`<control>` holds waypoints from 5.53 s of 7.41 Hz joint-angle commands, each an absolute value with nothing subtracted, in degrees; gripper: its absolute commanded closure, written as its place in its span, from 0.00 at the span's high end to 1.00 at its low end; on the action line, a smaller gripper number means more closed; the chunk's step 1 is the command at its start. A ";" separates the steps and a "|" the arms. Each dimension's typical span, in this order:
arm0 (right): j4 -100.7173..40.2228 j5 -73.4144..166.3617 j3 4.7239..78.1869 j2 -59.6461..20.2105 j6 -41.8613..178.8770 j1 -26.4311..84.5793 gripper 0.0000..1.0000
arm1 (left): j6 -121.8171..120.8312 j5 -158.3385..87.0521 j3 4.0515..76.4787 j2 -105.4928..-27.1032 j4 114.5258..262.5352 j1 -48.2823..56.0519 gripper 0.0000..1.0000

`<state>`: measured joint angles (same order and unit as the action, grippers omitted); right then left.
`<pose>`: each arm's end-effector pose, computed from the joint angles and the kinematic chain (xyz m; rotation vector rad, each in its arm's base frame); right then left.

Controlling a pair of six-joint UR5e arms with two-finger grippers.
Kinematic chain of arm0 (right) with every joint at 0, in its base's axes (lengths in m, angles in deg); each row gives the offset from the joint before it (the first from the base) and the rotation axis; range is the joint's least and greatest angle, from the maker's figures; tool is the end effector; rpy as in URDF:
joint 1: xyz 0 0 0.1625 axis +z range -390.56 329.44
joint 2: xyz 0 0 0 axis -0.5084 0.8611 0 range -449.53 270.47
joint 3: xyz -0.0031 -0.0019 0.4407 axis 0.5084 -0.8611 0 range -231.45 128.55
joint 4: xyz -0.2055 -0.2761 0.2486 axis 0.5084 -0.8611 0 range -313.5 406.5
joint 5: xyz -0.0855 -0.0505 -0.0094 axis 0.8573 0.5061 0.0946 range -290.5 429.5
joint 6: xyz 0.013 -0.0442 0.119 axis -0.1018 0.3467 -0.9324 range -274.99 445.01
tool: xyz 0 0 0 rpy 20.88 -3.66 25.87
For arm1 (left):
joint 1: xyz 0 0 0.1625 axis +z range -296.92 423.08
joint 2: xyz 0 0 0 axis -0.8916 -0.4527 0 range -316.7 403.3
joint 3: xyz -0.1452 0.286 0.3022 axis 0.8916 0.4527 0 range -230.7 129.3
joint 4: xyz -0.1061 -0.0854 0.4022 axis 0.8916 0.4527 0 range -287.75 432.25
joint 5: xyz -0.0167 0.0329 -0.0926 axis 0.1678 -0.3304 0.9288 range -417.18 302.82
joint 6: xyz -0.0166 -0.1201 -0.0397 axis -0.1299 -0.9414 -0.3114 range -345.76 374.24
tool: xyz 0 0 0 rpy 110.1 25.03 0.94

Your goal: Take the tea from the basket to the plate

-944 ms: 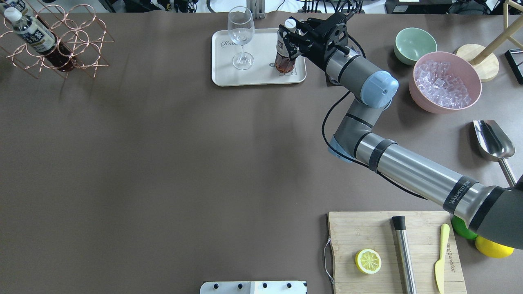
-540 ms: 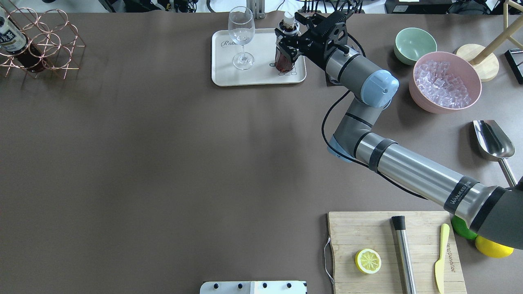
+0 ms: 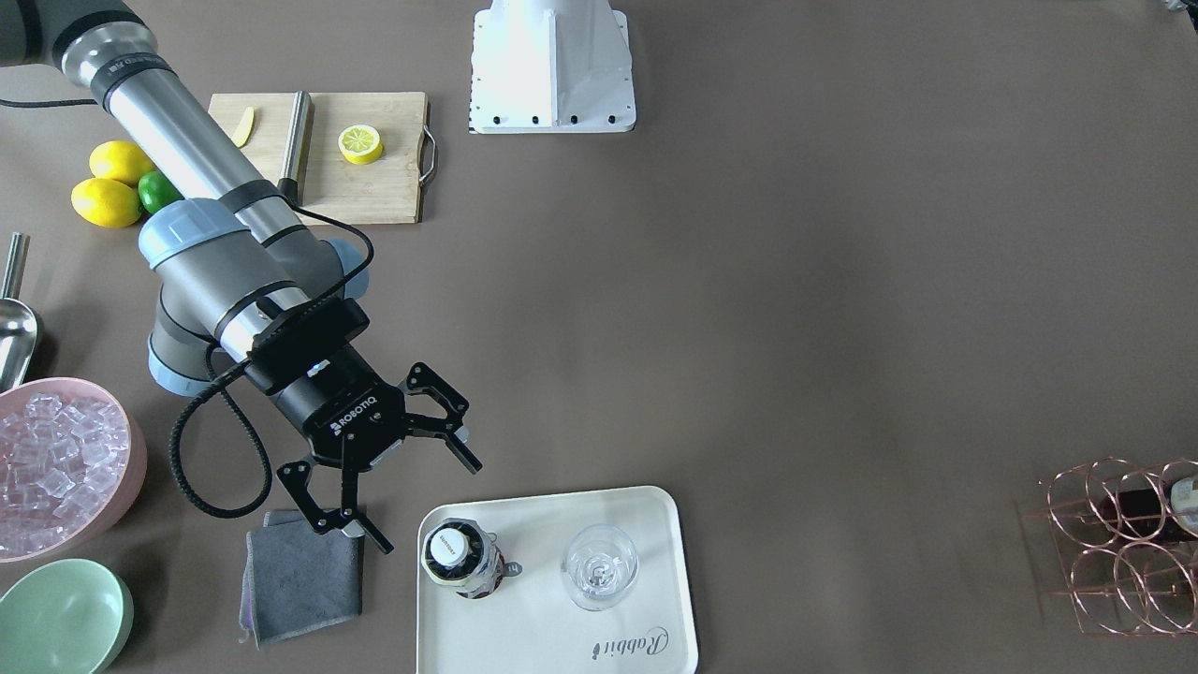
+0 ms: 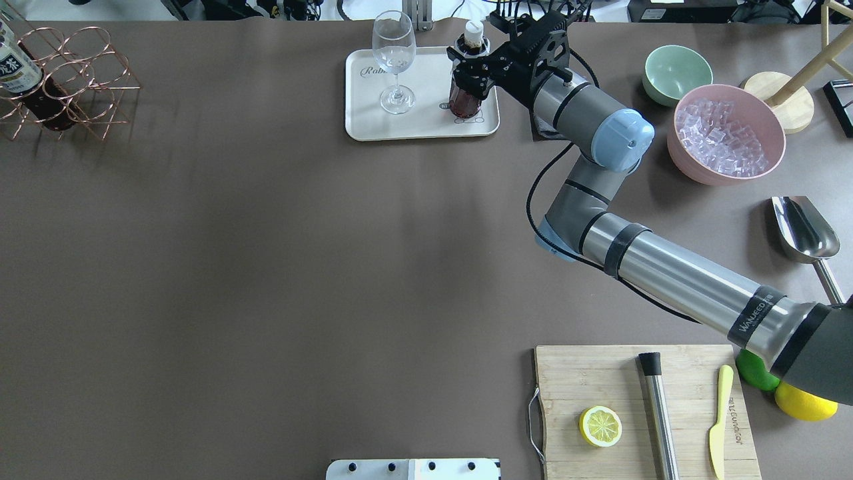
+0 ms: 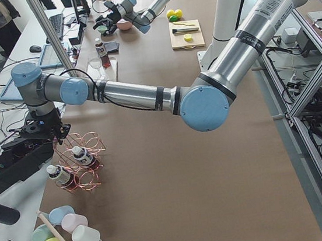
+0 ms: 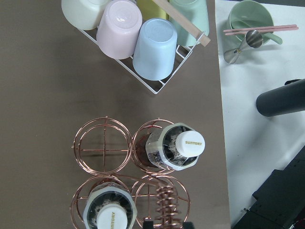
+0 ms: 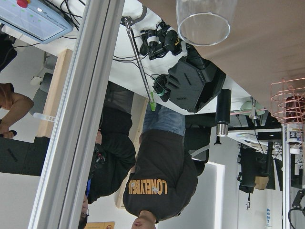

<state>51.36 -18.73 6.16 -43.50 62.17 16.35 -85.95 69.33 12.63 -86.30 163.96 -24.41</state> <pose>-0.4429 -0.6744 0.2670 1.5750 -0.9956 -0.2164 -0.0225 -0.7979 0.4860 -0.3795 0.6555 -1.5513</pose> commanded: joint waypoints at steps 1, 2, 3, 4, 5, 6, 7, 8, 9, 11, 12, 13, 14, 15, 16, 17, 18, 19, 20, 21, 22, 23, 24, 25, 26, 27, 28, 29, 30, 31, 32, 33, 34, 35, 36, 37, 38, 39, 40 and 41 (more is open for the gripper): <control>41.52 -39.58 12.96 -41.62 62.33 24.87 1.00 | -85.17 69.12 12.40 -85.99 165.40 -24.19 0.61; 38.88 -44.19 14.10 -41.45 62.25 26.90 1.00 | -82.56 69.04 12.49 -85.90 165.42 -24.19 0.98; 34.24 -46.67 17.42 -39.45 62.68 27.18 1.00 | -82.01 69.12 12.75 -85.82 165.33 -24.37 0.98; 28.37 -49.04 21.54 -36.99 64.25 27.19 1.00 | -81.83 69.38 13.71 -85.38 165.07 -25.15 0.98; 20.82 -50.81 26.63 -34.10 71.31 27.45 1.00 | -81.13 69.56 18.07 -82.68 164.63 -25.86 0.98; 11.79 -52.31 31.38 -31.37 78.52 28.15 1.00 | -76.51 70.00 25.68 -78.30 161.14 -26.47 0.98; 4.21 -54.15 34.91 -29.43 79.20 29.37 1.00 | -68.98 73.92 35.94 -72.60 154.41 -27.18 0.98; -0.56 -58.78 36.77 -26.89 79.12 31.47 1.00 | -57.77 75.87 49.09 -63.67 148.95 -27.36 0.98; -4.79 -66.57 37.75 -24.16 78.69 33.93 1.00 | -49.48 76.06 59.06 -53.92 148.20 -27.36 0.98; -22.91 -72.61 47.46 -14.17 78.94 39.37 1.00 | -37.42 76.15 62.14 -46.73 148.45 -27.80 0.98; -28.85 -75.23 51.78 -8.37 80.34 42.10 1.00 | -23.87 76.15 62.06 -43.14 149.06 -27.80 0.98; -31.61 -75.69 56.08 -1.09 80.61 44.56 1.00 | -11.20 76.15 61.19 -40.40 149.76 -27.80 0.98; -33.46 -76.05 57.69 4.90 80.70 49.03 1.00 | -2.38 76.24 60.05 -39.42 150.47 -27.80 0.98; -33.83 -75.53 58.32 9.66 80.70 52.20 1.00 | 2.85 76.15 59.08 -36.54 154.48 -27.80 0.98; -33.83 -75.00 58.93 14.23 80.62 54.15 1.00 | 5.42 76.15 57.16 -32.68 162.35 -27.89 0.98; -34.01 -74.91 57.63 17.41 80.61 55.65 1.00 | 5.45 76.59 55.57 -30.90 167.30 -27.97 0.98; -34.10 -73.17 55.45 18.22 80.61 57.32 1.00 | 5.36 76.59 54.42 -30.71 167.35 -28.06 0.98; -35.75 -70.98 52.99 18.49 80.61 58.73 1.00 | 5.01 76.68 54.76 -30.71 167.09 -28.06 0.98; -40.64 -67.56 52.79 18.32 80.61 61.00 1.00 | 4.75 78.68 54.76 -30.88 167.09 -28.06 0.98; -45.13 -65.26 52.79 17.88 80.61 62.24 1.00 | 4.75 79.75 54.68 -30.88 167.17 -28.15 0.98; -45.95 -64.28 52.70 17.79 80.53 62.86 1.00 | 4.66 79.32 54.07 -31.32 167.17 -27.98 0.98; -47.01 -62.79 52.18 17.61 80.53 63.57 1.00 | 4.66 79.40 53.97 -31.32 167.17 -27.97 0.98; -49.28 -61.47 52.00 16.74 80.27 63.83 1.00 | 4.66 79.41 53.97 -31.41 167.09 -27.97 0.98; -52.17 -60.85 52.08 14.73 80.00 64.36 1.00 | 4.66 79.32 54.06 -31.41 167.17 -27.97 0.98; -54.99 -60.85 52.17 12.62 80.09 65.15 1.00 | 4.66 79.32 53.97 -31.32 167.17 -27.97 0.98; -55.27 -60.76 52.61 11.91 80.17 65.24 1.00 | 4.66 79.23 53.89 -31.15 167.00 -27.97 0.98; -55.19 -60.93 52.44 11.99 80.44 65.68 1.00 | 4.66 79.14 53.89 -30.89 166.74 -27.97 0.98; -54.93 -61.46 52.44 11.99 80.53 65.60 1.00 | 4.66 79.14 53.71 -30.80 166.73 -27.89 0.98; -54.93 -61.46 52.70 11.99 80.53 65.68 1.00 | 4.66 79.14 53.80 -30.71 166.73 -27.89 0.98; -55.01 -61.46 52.79 11.99 80.53 65.68 1.00 | 4.66 79.14 53.71 -30.71 166.73 -27.89 0.98; -55.10 -61.46 52.79 11.99 80.53 65.68 1.00 | 4.66 79.05 53.71 -30.71 166.73 -27.80 0.98; -55.10 -61.46 52.96 12.16 80.53 65.86 1.00 | 4.66 79.05 53.62 -30.71 166.65 -27.80 0.98; -55.10 -61.46 53.14 12.25 80.53 65.86 1.00 | 4.66 79.05 53.80 -30.88 165.17 -27.80 0.98; -55.10 -61.37 53.14 12.08 80.53 65.86 1.00 | 4.66 79.05 53.71 -31.32 164.19 -27.80 0.98; -55.10 -61.37 53.14 11.99 80.53 65.95 1.00 | 4.66 78.97 53.71 -31.32 164.18 -27.80 0.98; -55.19 -61.37 53.14 11.99 80.53 65.95 1.00 | 4.66 78.97 53.62 -31.32 164.18 -27.80 0.98; -55.19 -61.29 53.14 11.99 80.53 66.03 1.00 | 4.66 78.44 53.62 -31.41 164.18 -27.80 0.98; -55.19 -61.11 53.14 12.08 80.53 66.03 1.00 | 4.66 78.09 53.71 -31.41 164.18 -27.80 0.98; -55.19 -61.02 53.14 12.08 80.53 66.03 1.00 | 4.66 78.09 53.71 -31.41 164.18 -27.80 0.98; -55.19 -61.02 53.14 12.16 80.53 66.03 1.00 | 4.66 78.09 53.71 -31.41 164.18 -27.80 0.98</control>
<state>-55.19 -61.11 53.14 12.06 80.53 66.02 4.66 78.20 53.69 -31.40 164.19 -27.80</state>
